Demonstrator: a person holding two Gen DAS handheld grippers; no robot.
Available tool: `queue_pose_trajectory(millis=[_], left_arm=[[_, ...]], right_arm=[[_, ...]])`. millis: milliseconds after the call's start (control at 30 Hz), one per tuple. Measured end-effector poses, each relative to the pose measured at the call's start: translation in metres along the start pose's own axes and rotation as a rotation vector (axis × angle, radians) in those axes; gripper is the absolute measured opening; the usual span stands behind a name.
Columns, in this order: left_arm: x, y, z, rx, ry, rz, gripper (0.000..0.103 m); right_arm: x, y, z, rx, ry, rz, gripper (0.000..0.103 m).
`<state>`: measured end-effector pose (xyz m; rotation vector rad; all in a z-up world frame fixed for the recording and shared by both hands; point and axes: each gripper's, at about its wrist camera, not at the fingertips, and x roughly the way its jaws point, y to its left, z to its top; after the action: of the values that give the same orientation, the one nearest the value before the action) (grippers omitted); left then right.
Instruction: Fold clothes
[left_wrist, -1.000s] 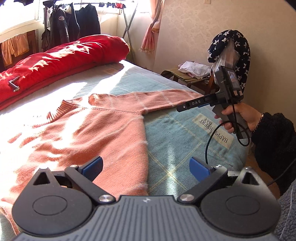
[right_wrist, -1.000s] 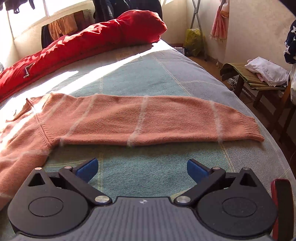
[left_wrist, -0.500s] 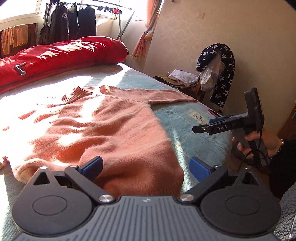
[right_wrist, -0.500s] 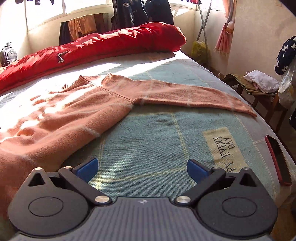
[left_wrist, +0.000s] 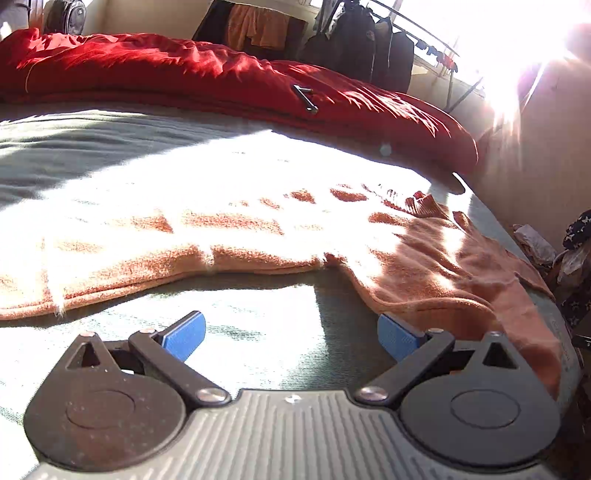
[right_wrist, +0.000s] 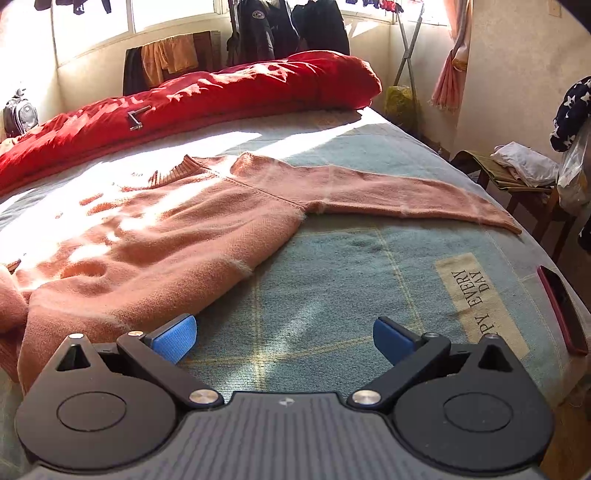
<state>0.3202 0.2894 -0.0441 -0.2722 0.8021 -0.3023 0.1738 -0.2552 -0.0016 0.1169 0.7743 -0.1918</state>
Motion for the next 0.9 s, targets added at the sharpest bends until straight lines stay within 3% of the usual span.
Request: queue_pose_trajectory(millis=[100, 200, 367, 433, 533, 700, 833, 900], left_arm=[[-0.013, 0.060, -0.008, -0.213, -0.050, 0.053, 0.098], [-0.028, 0.104, -0.019, -0.387, -0.116, 0.069, 0.098], [-0.036, 0.156, -0.038, -0.633, -0.230, 0.007, 0.098], [-0.032, 0.173, -0.044, -0.706, -0.257, -0.017, 0.098], [-0.025, 0.184, -0.048, -0.755, -0.311, -0.036, 0.098], [-0.011, 0.191, -0.036, -0.763, -0.375, 0.004, 0.098], [-0.006, 0.192, -0.027, -0.751, -0.436, 0.047, 0.098], [-0.007, 0.190, -0.024, -0.731, -0.441, 0.089, 0.090]], right_arm=[[-0.002, 0.010, 0.003, -0.017, -0.004, 0.028, 0.103], [-0.011, 0.032, 0.014, -0.076, -0.045, 0.136, 0.103], [-0.024, 0.113, 0.045, -0.256, -0.104, 0.470, 0.103], [-0.028, 0.152, 0.053, -0.349, -0.113, 0.564, 0.103], [-0.035, 0.199, 0.058, -0.463, -0.127, 0.645, 0.103], [-0.049, 0.251, 0.062, -0.575, -0.159, 0.761, 0.103], [-0.053, 0.264, 0.059, -0.571, -0.153, 0.800, 0.103], [-0.050, 0.260, 0.057, -0.549, -0.138, 0.798, 0.103]])
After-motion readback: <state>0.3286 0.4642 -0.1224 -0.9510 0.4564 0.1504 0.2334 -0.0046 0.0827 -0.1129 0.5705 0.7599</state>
